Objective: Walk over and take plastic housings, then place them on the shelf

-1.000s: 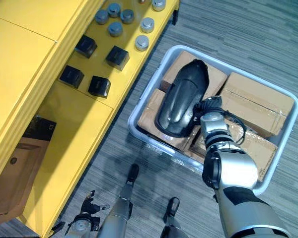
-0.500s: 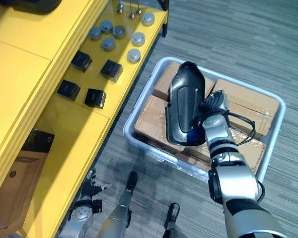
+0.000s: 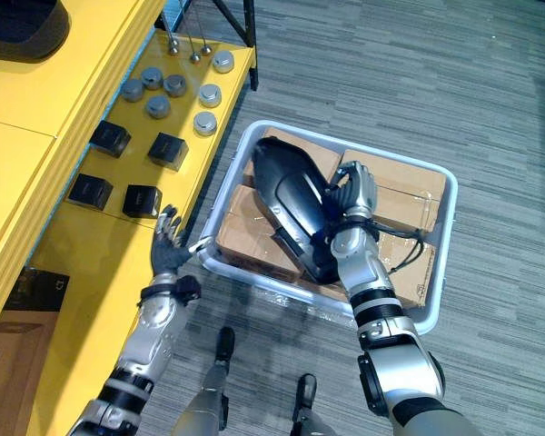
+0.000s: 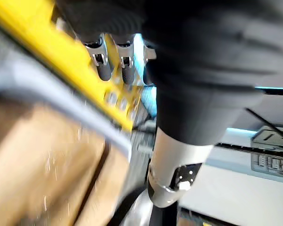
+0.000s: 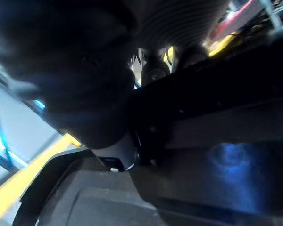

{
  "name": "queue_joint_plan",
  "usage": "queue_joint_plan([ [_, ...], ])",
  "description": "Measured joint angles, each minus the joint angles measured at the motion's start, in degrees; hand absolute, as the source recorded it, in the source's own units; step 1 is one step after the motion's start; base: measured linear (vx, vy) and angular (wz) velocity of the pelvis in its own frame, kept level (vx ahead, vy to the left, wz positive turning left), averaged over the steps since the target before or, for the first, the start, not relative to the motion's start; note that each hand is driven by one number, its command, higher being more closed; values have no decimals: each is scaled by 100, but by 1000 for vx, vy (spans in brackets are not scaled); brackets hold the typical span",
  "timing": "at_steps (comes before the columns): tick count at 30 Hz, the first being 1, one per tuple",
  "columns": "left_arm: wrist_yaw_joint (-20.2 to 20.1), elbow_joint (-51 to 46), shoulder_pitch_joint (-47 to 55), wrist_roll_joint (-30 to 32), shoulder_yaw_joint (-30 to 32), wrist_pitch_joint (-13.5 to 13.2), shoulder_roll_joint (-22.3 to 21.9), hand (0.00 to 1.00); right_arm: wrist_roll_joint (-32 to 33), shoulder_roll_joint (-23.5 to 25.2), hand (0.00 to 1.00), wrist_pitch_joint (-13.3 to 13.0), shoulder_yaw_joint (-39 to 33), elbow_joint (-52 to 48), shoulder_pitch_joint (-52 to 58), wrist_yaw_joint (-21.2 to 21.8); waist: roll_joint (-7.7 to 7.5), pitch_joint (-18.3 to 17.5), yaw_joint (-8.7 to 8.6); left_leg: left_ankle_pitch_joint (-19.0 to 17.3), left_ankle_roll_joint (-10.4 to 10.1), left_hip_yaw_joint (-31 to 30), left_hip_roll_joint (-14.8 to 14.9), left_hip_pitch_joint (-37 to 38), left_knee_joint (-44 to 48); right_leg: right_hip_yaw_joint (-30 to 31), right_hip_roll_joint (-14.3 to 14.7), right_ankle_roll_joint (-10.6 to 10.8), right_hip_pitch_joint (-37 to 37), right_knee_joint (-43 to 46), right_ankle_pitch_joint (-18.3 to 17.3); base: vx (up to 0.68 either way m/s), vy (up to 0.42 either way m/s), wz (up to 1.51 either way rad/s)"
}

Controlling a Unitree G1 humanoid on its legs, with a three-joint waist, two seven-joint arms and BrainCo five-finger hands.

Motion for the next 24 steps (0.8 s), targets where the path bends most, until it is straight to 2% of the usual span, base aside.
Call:
queue_joint_plan([
  [2, -87, 468, -293, -577, -155, -21, -15, 0, 0, 228, 100, 0, 18, -201, -8, -143, -56, -39, -94, 0, -1, 50, 22, 2, 0, 26, 4, -15, -22, 9, 13, -18, 11, -10],
  [5, -127, 768, -473, -1054, -155, -21, -95, 0, 0, 431, 100, 1, 60, -438, -13, -285, -107, -68, -100, 1, -2, 144, 59, 2, 0, 156, 38, -33, -94, 10, 52, -32, 7, -20],
  [13, -132, 1001, -612, -1560, -151, -29, -202, 0, -105, 813, 100, -6, 537, -1445, 95, -548, -192, -117, -253, 15, -24, 256, 87, 2, -1, 228, 76, -52, -152, 19, 69, -35, 7, -7],
  [18, -120, 1080, -816, -1760, -163, -49, -261, 0, -108, 1110, 100, -221, 886, -2042, 541, -569, -299, -196, -292, 15, -24, 302, 87, 33, 0, 289, 73, -51, -151, 19, 75, -11, 18, -5],
  [19, -221, 1075, -842, -2127, -176, -130, -263, 0, -97, 1259, 100, -305, 1152, -2167, 805, -548, -350, -246, -329, 14, -25, 329, 87, 48, 0, 308, 70, -53, -150, 15, 78, -4, 13, -5],
  [21, -364, 1074, -777, -2415, -216, -189, -261, 0, -88, 1390, 100, -400, 1238, -2273, 988, -614, -376, -268, -357, 14, -25, 367, 89, 73, 0, 332, 67, -55, -143, 13, 87, -15, 19, -8],
  [24, -688, 1071, -697, -3057, -348, -264, -308, 0, -4, 1386, 100, -604, 1277, -2511, 1238, -622, -397, -310, -375, 3, -37, 400, 96, 114, -1, 352, 69, -61, -103, -20, 102, -39, 27, -7],
])
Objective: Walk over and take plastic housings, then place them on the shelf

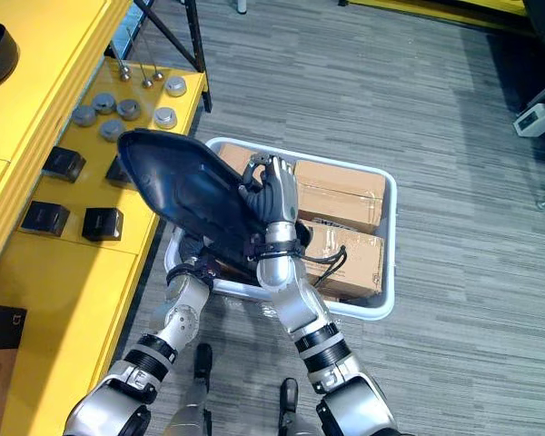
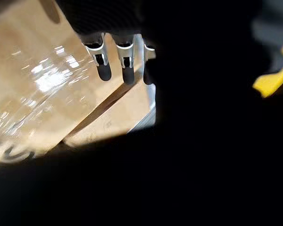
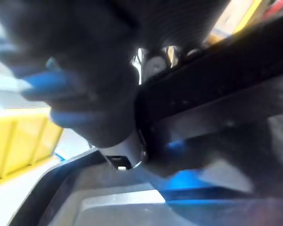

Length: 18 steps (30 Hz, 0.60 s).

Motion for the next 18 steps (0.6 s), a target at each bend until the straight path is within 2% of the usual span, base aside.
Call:
queue_joint_plan([
  [1, -146, -53, 65, -265, -19, -102, -29, 100, 141, -1, 100, -84, 0, -105, 106, 0, -26, -40, 0, -14, -16, 18, 12, 6, -1, 28, 5, -7, 2, -24, 12, -41, 26, -9],
  [3, -304, -310, 240, -552, -20, -251, -46, 100, 175, -3, 100, -237, 0, -203, 229, -5, -75, -82, 0, -49, -58, 45, 35, 22, -1, 93, 22, -11, 11, -81, 51, -31, 21, -15],
  [6, -459, -427, 318, -876, 19, -506, -81, 100, 383, -25, 100, -330, -2, -359, 429, -14, -101, -141, -1, -56, -66, 48, 66, 31, -1, 107, 56, -27, 51, -174, 108, -19, 6, -6],
  [13, -449, -912, 543, -802, 143, -827, -85, 100, 564, -200, 100, -333, -31, -361, 714, -35, -112, -229, 9, -58, -70, 43, 77, 89, 0, 101, 78, -28, 131, -207, 118, 0, 0, 0],
  [15, -365, -1173, 588, -670, 275, -972, -94, 100, 566, -256, 100, -328, -51, -349, 916, -45, -118, -247, 14, -60, -72, 42, 79, 117, 0, 100, 81, -28, 159, -208, 118, 0, 0, 0],
  [18, -306, -1457, 601, -452, 434, -1043, -96, 100, 570, -252, 100, -298, -52, -341, 1263, -46, -121, -264, 30, -74, -89, 41, 81, 163, -1, 97, 83, -29, 222, -241, 117, 0, 0, 0],
])
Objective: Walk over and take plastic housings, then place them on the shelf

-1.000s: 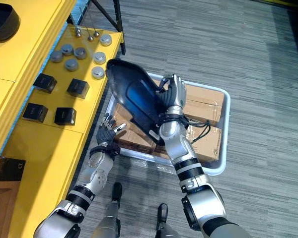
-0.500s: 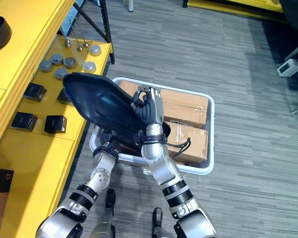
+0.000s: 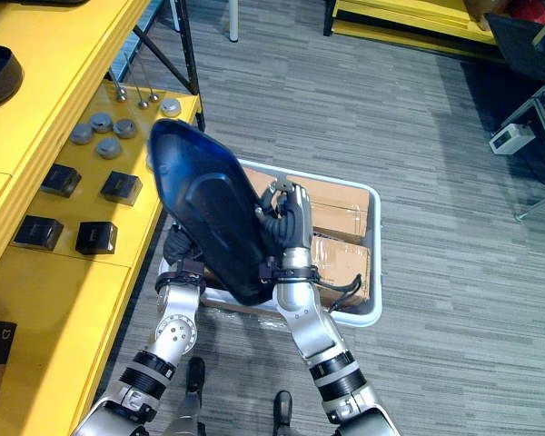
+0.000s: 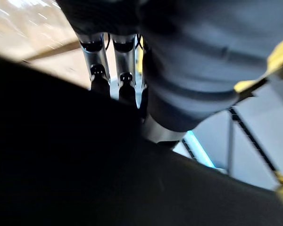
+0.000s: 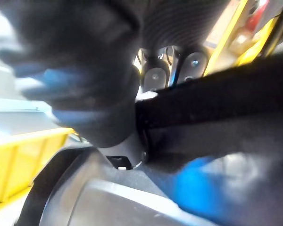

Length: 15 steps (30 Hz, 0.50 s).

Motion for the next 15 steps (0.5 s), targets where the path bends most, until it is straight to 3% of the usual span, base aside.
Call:
queue_joint_plan([
  [6, 221, -1205, 518, 1006, 174, -17, -130, 100, 192, 67, 100, 29, 389, -6, 849, 313, 15, -183, 28, -29, -33, -29, -20, 196, -5, -65, -12, 7, 221, -38, -12, 0, 10, 3],
  [8, 278, -1418, 958, 1408, 286, -12, -218, 100, 279, 104, 100, 29, 549, -39, 1078, 484, 72, -436, 8, -35, -40, -187, -53, 226, -6, -250, -26, 8, 326, -9, -120, 12, 5, 32],
  [15, 274, -1784, 1744, 1454, 457, -72, -285, 100, 465, 146, 100, 29, 737, -88, 1238, 890, 211, -831, 162, -88, -109, -590, -123, 320, -22, -650, -40, -5, 576, 51, -304, -4, 7, 32],
])
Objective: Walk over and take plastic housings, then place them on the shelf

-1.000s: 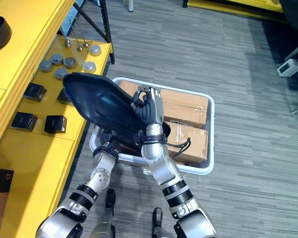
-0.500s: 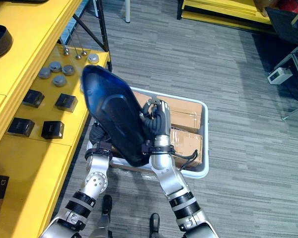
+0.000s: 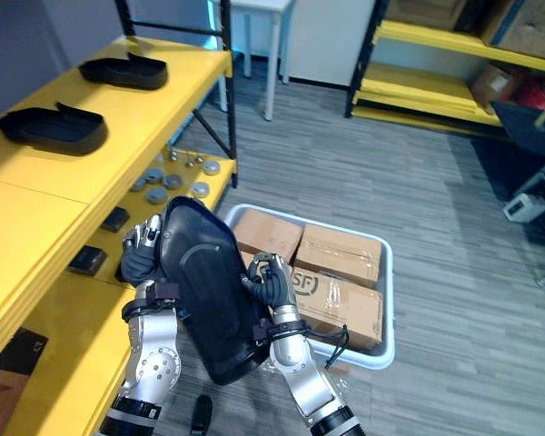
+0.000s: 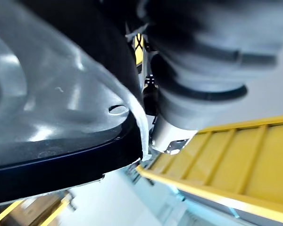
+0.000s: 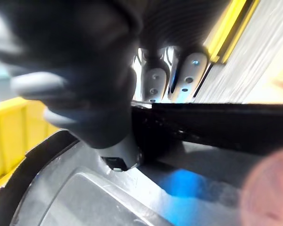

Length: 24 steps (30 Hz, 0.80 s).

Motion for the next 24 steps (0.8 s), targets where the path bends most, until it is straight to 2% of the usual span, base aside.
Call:
queue_joint_plan([
  [6, -5, 176, 344, 69, -2, -1, 99, 100, 0, 2, 100, 1, -25, -87, 136, 0, 0, -138, -48, 22, 29, -1, -42, -16, -3, 2, -33, 3, -6, -37, 4, 0, 3, 1],
  [7, -5, 232, 388, 87, -5, -1, 110, 0, -1, 1, 100, 1, -52, -100, 135, -7, 0, -183, -54, 34, 44, 1, -46, -21, -3, 12, -37, 4, -8, -54, 5, 0, 0, 0],
  [12, -3, 732, 495, 122, -236, 107, 332, 0, -4, -5, 100, 0, -178, -284, 131, -42, 5, -332, -40, 10, 16, -8, -17, -53, 13, 37, -16, 1, 12, -118, 18, 25, 3, 1],
  [16, -77, 983, 488, 277, -895, 570, 364, 0, -106, 27, 100, -3, -311, -592, 101, -41, 10, -337, -53, -6, -4, -3, 33, -98, 14, 50, 37, -27, 5, -202, 40, 6, 0, -1],
  [18, -81, 1057, 469, 418, -962, 678, 345, 0, -251, 22, 100, -7, -472, -591, 97, -36, 11, -338, -63, -7, -6, 15, 48, -116, 14, 65, 51, -27, -23, -202, 40, 27, 7, -5],
  [24, -80, 1272, 188, 553, -1033, 814, 255, 0, -288, 47, 100, -7, -850, -584, -4, -141, 16, -333, -54, -7, -7, 256, 112, -173, 15, 234, 71, -53, -179, -156, 59, 23, 21, -18],
])
